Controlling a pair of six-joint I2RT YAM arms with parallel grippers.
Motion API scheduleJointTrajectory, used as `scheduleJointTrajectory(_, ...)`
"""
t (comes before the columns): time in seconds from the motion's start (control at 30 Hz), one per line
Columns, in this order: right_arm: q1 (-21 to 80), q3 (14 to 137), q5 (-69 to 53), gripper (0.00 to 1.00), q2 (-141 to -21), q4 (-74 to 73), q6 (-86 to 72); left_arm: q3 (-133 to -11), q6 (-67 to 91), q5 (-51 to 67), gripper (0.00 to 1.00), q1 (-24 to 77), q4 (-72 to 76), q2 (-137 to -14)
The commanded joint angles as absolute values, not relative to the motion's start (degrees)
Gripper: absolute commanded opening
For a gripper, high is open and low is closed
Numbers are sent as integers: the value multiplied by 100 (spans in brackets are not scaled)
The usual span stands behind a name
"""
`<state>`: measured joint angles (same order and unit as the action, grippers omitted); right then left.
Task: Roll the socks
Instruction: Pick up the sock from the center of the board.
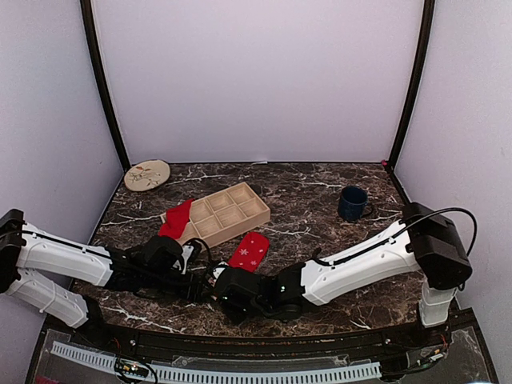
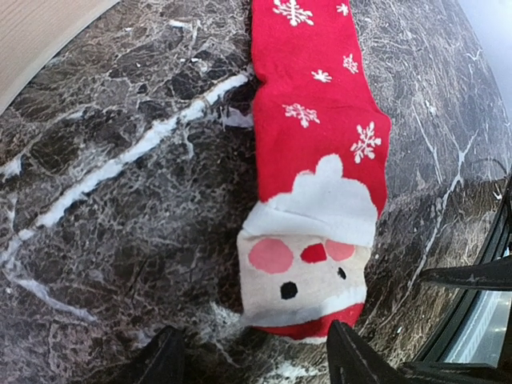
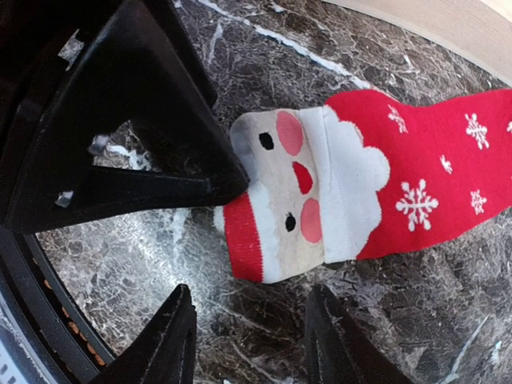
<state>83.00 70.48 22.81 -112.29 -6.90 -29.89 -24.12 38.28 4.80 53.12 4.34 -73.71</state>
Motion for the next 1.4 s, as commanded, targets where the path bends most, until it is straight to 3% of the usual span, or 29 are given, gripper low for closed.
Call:
scheduleJointTrajectory(0.0, 8341, 7441, 2432, 44, -11495, -1024, -2153, -2206, 4033, 546, 64, 5234, 624, -7299)
scheduleJointTrajectory(0.63, 8187, 7994, 2323, 36, -12149, -1415, -1453, -1856, 4414, 624, 62, 5159, 631, -6772)
scheduleJointTrajectory(0.8, 8143, 8141, 2204, 20, -12318, -1578, -1328, -1819, 4497, 484, 63, 5133, 501, -6495)
scheduleJointTrajectory(1.1, 8115, 8360, 2127, 0, -12426, -1787, -1180, -1653, 4619, 327, 63, 5115, 352, -6004)
scheduleJointTrajectory(1.37, 8085, 8513, 1496, 0, -12103, -2073, -1502, -1804, 4296, 45, 65, 5115, -284, -5467)
